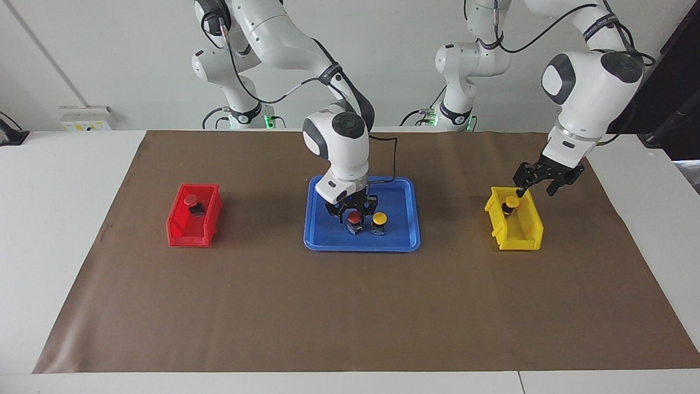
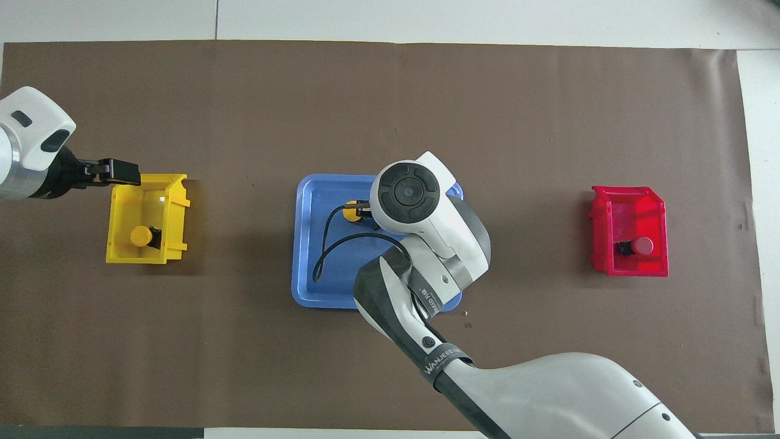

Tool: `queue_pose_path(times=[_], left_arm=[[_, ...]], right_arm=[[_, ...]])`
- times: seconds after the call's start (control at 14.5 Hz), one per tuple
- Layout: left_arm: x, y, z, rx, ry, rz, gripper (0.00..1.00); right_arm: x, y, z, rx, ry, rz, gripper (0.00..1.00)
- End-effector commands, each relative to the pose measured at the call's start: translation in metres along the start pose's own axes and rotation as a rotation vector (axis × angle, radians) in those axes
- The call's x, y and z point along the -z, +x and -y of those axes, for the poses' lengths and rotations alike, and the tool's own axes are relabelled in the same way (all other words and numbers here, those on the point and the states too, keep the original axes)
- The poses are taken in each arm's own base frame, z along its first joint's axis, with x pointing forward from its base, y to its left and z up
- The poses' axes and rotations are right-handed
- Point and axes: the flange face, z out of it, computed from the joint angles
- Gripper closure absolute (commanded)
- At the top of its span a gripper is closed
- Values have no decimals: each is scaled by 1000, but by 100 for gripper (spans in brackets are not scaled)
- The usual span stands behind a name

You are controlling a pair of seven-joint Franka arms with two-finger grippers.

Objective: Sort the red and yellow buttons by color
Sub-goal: 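Carry the red button to the red bin while the left gripper reaches the yellow button, then grasp the yellow button with the left gripper while the right gripper releases the red button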

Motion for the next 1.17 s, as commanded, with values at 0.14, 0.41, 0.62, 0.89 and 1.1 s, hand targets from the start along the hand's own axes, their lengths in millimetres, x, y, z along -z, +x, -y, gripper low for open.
queue_pose_path(times=[0.14,0.41,0.62,0.89,1.1], left_arm=[[-44,-3,-110,52,-39,-27,9],[-93,-22,-230,135,-72,-38,10],[-114,-38,-278,134,-64,-14,11],[-139,-54,-311,116,-14,-36,11],[-156,-55,-320,119,3,-47,14]], right_arm=[[85,41,-79,41,-51,43,91],[157,24,-264,180,-68,125,91],[149,21,-353,220,-57,133,91],[121,19,-421,333,-62,21,91],[104,21,-451,346,-66,21,91]])
